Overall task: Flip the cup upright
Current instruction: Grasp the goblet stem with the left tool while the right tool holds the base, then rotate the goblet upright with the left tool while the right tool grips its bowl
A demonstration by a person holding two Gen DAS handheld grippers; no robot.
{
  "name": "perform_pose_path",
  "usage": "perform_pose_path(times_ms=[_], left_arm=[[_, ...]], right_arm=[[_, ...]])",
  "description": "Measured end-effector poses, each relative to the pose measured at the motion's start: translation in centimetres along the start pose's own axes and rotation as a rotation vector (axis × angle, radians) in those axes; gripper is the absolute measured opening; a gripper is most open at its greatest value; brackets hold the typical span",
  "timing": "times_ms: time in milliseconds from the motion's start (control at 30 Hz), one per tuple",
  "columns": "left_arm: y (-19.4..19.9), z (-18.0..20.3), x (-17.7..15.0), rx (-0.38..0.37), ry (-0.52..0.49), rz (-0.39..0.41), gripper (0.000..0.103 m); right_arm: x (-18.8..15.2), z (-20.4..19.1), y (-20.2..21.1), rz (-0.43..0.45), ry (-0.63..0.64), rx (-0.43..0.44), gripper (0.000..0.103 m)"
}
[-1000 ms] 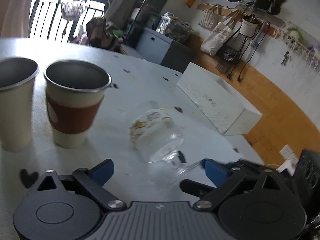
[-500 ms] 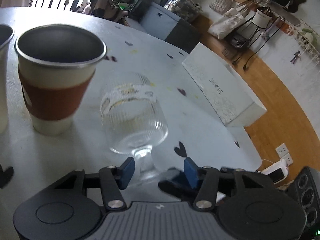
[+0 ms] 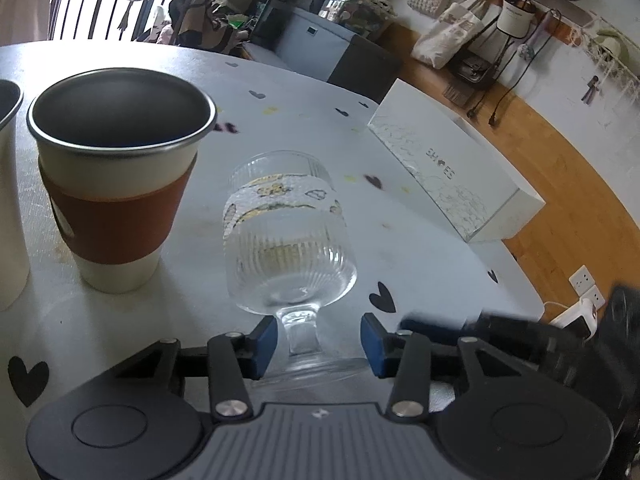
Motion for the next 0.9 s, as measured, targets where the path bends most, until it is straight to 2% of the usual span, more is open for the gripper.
perform_pose_path(times_ms=[67,133,167,233,467,567,633,667,733,833,900], left_arm=[[0.0,0.1,-0.1,0.002,-0.013,0.006,0.047],[0.1,0.2,-0.2,0.001,-0.023,0.014,0.047],[0.1,0.2,-0.2,0.000,-0.026,0.019,0.047],[0.2,0.2,-0.4,-0.001,-0.035,0.030,0.047],[0.4,1.0,-1.2,0.022,-0.110,0.074,0.048],[0.5,1.4,-1.4,0.020,-0.137,0.083,0.048],[0.5,1.3,-1.5,0.017,-0.141,0.090,0.048],[0.6,1.3,-1.5,0.010,-0.143,0.088,0.047],[0.3,1.4,-1.5,0.004,-0.159,0.086,0.046],[-0.3,1.5,-1.5,0.039,-0.179,0.103,0.050],[-0.6,1.3,-1.3,0.066,-0.181,0.119,0.062]], right_arm=[[1.1,2.3,0.8,0.036,-0.172,0.044,0.045],[2.1,4.6,0.8,0.063,-0.366,0.107,0.069],[2.6,5.5,0.4,0.067,-0.451,0.143,0.072],[3.4,6.8,-1.1,0.042,-0.542,0.178,0.074],[4.2,7.8,-7.6,-0.132,-0.713,0.273,0.078],[3.8,7.5,-9.7,-0.160,-0.731,0.317,0.081],[4.1,7.3,-10.5,-0.151,-0.732,0.332,0.074],[4.4,7.1,-10.6,-0.151,-0.709,0.325,0.073],[5.1,6.2,-10.1,-0.130,-0.639,0.308,0.073],[6.8,5.5,-8.6,-0.084,-0.514,0.257,0.073],[8.2,4.7,-7.3,-0.043,-0.398,0.196,0.073]])
Point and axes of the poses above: each gripper's, at about its wrist camera, not at the fingertips, and y roughly against the way its jaws point, z to its right, x to its top, the point moved 7 cm from there along -y, roughly the way its jaws point, and after that the axes turned 10 degrees about y, right-handed, at the moved point
